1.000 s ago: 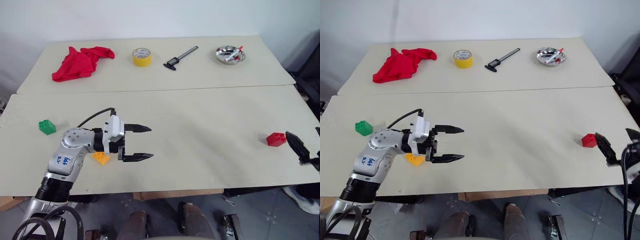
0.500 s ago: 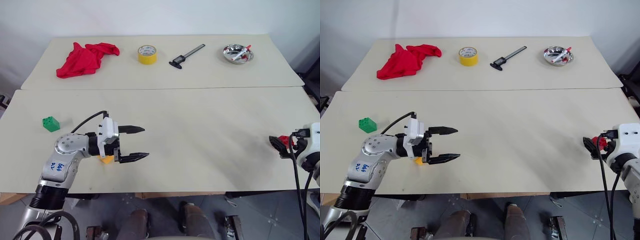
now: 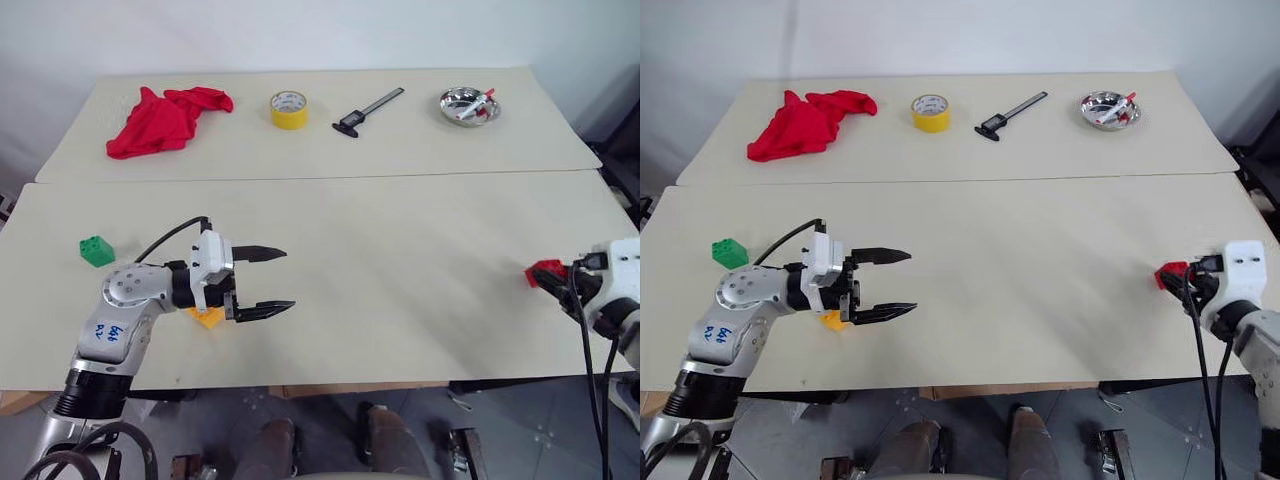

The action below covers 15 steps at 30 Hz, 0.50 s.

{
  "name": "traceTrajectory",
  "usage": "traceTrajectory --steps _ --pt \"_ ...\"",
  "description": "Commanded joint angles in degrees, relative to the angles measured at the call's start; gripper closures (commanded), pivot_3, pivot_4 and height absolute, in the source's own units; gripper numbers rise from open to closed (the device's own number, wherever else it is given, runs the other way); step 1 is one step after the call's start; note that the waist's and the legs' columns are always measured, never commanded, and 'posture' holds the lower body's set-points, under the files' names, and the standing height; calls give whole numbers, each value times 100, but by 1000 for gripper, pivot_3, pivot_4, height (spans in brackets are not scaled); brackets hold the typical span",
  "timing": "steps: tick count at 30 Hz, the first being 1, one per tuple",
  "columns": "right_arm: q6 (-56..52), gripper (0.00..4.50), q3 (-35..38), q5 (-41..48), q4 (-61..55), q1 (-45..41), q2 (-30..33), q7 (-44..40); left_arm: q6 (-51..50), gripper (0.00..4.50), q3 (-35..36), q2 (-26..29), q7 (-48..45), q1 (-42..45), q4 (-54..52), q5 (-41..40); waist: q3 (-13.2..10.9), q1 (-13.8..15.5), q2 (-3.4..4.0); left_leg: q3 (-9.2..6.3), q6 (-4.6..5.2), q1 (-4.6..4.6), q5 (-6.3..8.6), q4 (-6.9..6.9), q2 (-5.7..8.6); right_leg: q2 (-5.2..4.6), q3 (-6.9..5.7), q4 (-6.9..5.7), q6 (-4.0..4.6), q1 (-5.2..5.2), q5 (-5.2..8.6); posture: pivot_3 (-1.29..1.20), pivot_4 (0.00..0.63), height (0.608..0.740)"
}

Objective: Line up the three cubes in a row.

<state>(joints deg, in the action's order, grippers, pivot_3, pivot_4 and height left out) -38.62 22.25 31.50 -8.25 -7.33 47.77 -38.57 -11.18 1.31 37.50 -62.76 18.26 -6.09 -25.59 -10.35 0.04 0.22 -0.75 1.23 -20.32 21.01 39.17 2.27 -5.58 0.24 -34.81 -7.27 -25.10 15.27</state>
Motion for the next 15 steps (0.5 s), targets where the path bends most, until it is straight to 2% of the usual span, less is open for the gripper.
traceTrajectory --steps 1,3,6,9,15 --pt "1008 3011 -1536 -133 -449 -1078 529 -2379 -17 0 304 141 56 -138 -240 -119 -1 -103 0 1 -1 2 0 -1 -7 7 0 1 0 0 0 0 150 740" --pt "1549 3011 -2724 -825 71 -1952 378 -3153 -72 0 442 177 180 -278 -327 -132 0 -150 -13 -7 -6 7 1 -1 -17 15 -9 4 1 7 0 0 150 740" --pt "2169 3011 -3517 -1457 878 -2653 -45 -3508 -175 0 517 197 298 -431 -531 -169 3 -140 -41 -14 -14 6 1 -1 -21 7 -14 6 3 7 1 0 150 740" --pt "2726 3011 -3907 -1936 1707 -3074 -436 -3624 -290 0 592 219 412 -596 -767 -211 3 -47 -41 -21 -5 -21 3 7 1 -14 -20 4 3 -17 1 0 150 740" --pt "3194 3011 -4057 -2313 2536 -3473 -871 -3785 -380 0 785 310 502 -756 -918 -219 3 -20 -40 -44 0 -84 17 70 7 -24 -64 3 2 -42 0 0 150 740"
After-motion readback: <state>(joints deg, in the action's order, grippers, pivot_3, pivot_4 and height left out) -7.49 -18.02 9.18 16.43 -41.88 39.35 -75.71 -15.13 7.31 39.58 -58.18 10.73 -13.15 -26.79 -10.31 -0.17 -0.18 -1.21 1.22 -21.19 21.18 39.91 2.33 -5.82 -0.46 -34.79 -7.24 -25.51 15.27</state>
